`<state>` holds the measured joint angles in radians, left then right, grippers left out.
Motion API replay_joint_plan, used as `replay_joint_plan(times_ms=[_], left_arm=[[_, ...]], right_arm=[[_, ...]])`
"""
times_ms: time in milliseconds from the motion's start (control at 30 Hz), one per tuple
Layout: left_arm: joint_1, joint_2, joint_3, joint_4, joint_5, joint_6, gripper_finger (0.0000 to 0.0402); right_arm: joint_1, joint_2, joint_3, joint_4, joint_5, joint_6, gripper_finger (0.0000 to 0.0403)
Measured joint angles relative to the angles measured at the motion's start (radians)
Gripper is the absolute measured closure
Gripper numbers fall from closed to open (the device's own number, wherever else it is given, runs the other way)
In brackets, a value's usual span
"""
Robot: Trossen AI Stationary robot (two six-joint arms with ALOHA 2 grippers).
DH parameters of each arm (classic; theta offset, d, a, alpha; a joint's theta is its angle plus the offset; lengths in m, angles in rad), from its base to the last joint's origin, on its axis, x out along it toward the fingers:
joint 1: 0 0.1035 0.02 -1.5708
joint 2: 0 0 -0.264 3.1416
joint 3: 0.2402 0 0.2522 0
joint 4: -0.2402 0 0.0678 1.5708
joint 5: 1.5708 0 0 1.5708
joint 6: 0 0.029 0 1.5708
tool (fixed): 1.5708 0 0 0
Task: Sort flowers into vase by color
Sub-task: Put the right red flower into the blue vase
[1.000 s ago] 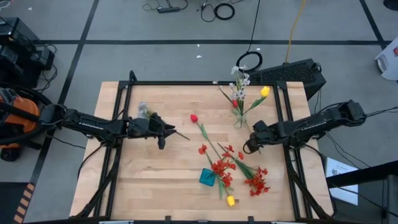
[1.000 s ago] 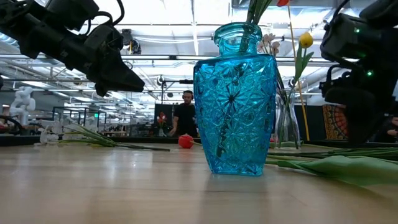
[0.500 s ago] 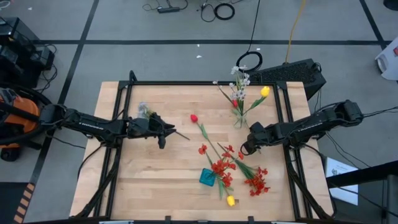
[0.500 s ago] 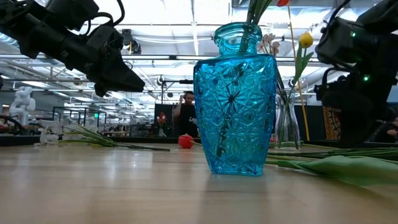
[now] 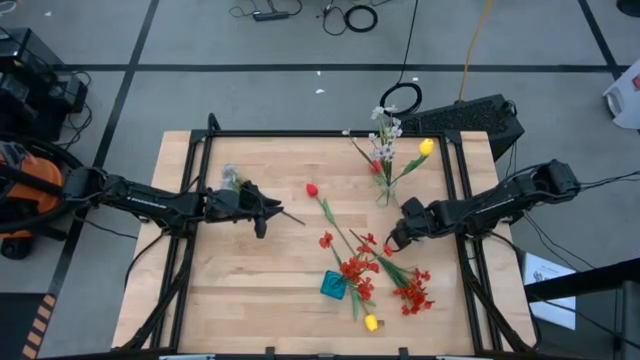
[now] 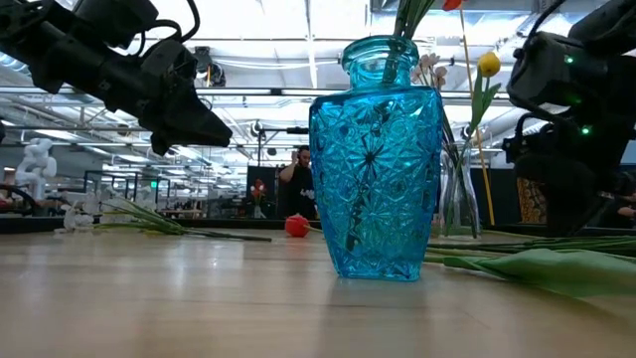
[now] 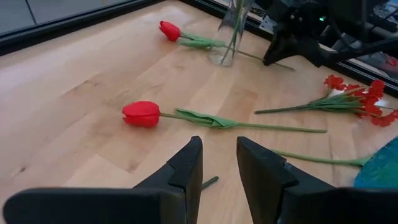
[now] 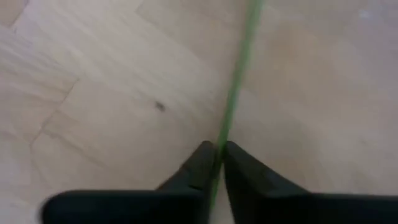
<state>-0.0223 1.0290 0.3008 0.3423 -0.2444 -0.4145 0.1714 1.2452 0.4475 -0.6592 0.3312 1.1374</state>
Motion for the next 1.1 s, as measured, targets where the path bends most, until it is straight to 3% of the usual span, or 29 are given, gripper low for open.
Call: replay_joint_plan(times_ms=[133, 300, 567, 833, 1100], left_arm=[[0.0, 0.0, 0.0, 0.0, 0.001, 0.0, 0.0297], [0.0, 0.0, 0.0, 0.0, 0.003, 0.0, 0.0297], [0.0, 0.0, 0.001, 0.009, 0.005, -0.001, 0.0297], [0.0, 0.001, 0.001, 0.008, 0.003, 0.0, 0.0297], [0.0, 0.001, 0.001, 0.016, 0.003, 0.001, 0.0297]], right_arm=[[0.008, -0.052, -0.007, -0.084, 0.048, 0.024, 0.0395], [0.041, -0.124, -0.006, -0.261, 0.135, 0.179, 0.0399], [0.06, -0.246, -0.004, -0.266, 0.282, 0.24, 0.0401], [0.06, -0.364, 0.0, -0.411, 0.391, 0.334, 0.0402], [0.06, -0.449, 0.162, -0.614, 0.479, 0.304, 0.0403]])
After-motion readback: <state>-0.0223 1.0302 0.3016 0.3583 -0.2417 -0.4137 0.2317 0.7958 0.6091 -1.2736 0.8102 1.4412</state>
